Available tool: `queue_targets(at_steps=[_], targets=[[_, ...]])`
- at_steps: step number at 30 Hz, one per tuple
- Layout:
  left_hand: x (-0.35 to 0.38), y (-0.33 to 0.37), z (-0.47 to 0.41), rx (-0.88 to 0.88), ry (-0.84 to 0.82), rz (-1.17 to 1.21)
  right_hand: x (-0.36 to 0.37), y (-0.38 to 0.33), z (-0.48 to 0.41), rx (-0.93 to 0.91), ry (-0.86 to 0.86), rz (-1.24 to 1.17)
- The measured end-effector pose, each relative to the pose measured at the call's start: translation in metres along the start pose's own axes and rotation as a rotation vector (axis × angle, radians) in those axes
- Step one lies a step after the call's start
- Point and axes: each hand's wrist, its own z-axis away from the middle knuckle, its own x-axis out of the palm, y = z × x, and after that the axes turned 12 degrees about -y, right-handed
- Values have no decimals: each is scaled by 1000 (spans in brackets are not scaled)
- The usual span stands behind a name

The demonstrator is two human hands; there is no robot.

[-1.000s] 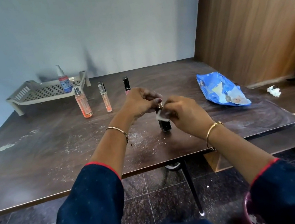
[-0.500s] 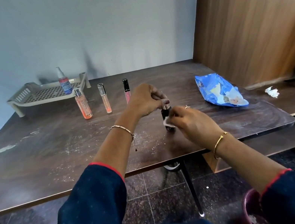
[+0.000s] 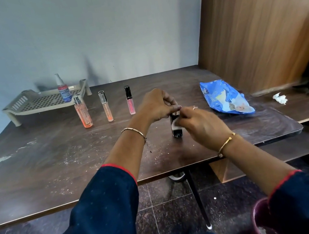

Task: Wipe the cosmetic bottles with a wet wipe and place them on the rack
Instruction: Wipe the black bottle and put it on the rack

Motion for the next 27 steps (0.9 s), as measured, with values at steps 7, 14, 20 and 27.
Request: queue_targets(at_steps=[7,14,20,27], targets=[[0,0,-2,-21,2,26,7,-3,3,-64,-77,47],[-2,1,-2,-37,12,17,-2,3,-2,-93,-246,172],[-1,3,-2,-21,13,-1,-5,-2,-3,-118,-64,220],[-4,-1,1,-7,8,19,6,1,7,-258,-197,233]])
